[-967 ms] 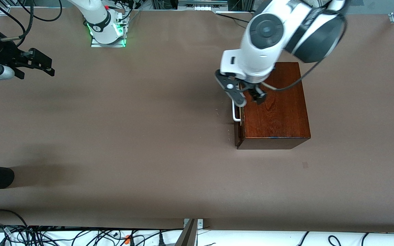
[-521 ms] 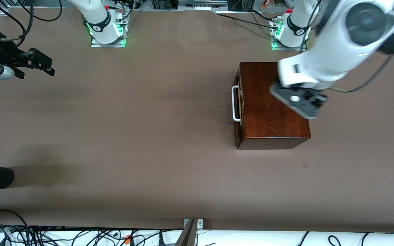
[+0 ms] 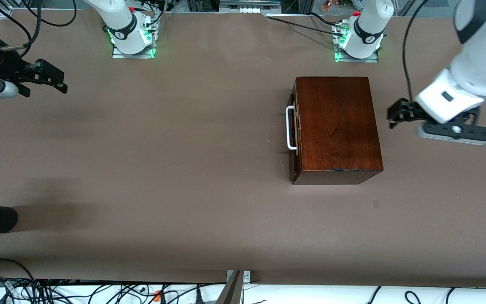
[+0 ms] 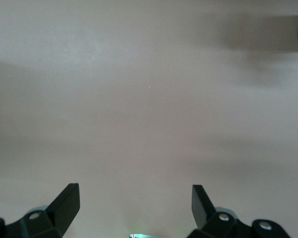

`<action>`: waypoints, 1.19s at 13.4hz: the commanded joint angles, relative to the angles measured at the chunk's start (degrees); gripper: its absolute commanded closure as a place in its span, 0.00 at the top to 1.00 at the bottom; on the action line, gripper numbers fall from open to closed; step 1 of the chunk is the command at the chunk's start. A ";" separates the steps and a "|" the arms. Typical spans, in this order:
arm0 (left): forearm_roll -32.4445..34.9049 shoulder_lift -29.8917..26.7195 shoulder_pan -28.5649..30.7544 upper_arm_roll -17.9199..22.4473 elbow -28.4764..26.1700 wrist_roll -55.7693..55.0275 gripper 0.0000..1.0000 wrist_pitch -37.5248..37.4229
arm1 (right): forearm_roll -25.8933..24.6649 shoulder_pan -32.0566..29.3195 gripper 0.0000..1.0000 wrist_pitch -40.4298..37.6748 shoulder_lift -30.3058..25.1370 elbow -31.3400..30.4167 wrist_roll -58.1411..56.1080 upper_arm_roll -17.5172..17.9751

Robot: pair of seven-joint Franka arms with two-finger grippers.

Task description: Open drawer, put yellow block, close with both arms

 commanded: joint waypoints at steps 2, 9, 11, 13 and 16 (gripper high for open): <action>-1.29 -7.26 3.06 -0.20 -11.37 -1.15 1.00 5.70 | 0.43 -0.12 1.00 -1.10 -0.45 0.45 -0.52 -0.20; -1.21 -10.34 3.33 -0.20 -15.25 -1.06 1.00 6.32 | 0.52 -0.12 1.00 -1.10 -0.45 0.45 -0.52 -0.29; -1.21 -10.43 3.33 -0.20 -15.08 -0.80 1.00 5.62 | 0.52 -0.12 1.00 -1.10 -0.45 0.45 -0.52 -0.29; -1.21 -10.34 3.33 -0.29 -14.63 -0.80 1.00 4.74 | 0.52 -0.12 1.00 -1.10 -0.45 0.45 -0.52 -0.29; -1.21 -10.34 3.33 -0.20 -14.28 -0.62 1.00 3.77 | 0.52 -0.12 1.00 -1.10 -0.45 0.45 -0.52 -0.29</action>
